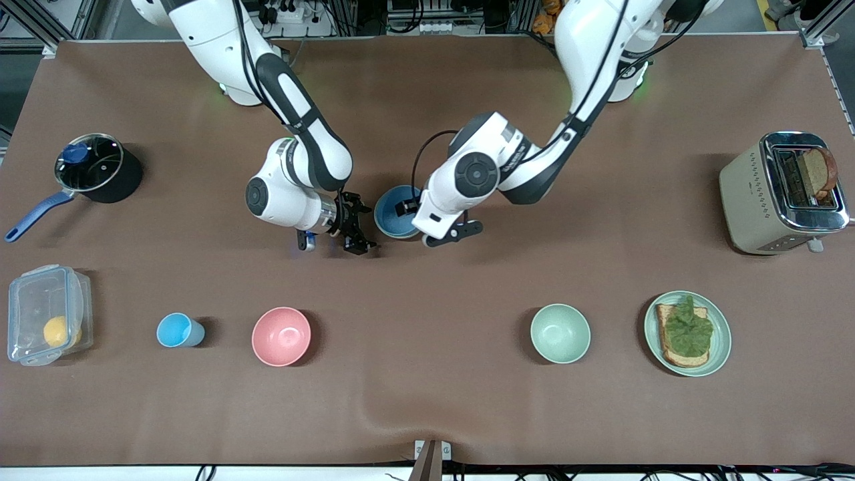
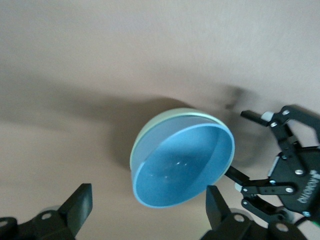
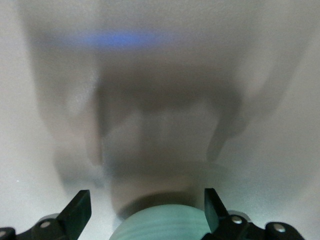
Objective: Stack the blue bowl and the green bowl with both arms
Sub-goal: 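Open the left gripper while the right gripper releases the green bowl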
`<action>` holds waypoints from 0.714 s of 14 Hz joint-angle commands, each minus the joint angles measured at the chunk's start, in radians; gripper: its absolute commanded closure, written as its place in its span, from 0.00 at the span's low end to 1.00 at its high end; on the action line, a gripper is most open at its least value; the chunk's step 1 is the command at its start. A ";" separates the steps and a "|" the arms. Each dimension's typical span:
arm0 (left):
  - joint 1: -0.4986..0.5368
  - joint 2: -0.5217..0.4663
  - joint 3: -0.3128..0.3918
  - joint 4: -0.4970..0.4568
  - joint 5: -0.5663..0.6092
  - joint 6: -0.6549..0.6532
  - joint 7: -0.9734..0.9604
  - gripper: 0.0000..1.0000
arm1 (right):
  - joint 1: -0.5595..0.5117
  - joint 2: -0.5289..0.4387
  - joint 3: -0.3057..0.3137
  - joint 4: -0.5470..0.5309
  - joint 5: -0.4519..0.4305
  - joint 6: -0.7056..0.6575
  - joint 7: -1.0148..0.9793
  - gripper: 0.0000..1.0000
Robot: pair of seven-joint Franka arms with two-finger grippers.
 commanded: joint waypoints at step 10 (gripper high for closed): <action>0.329 -0.221 0.003 0.072 0.266 -0.307 0.209 0.00 | -0.065 -0.107 -0.195 0.145 -0.232 -0.542 -0.056 0.00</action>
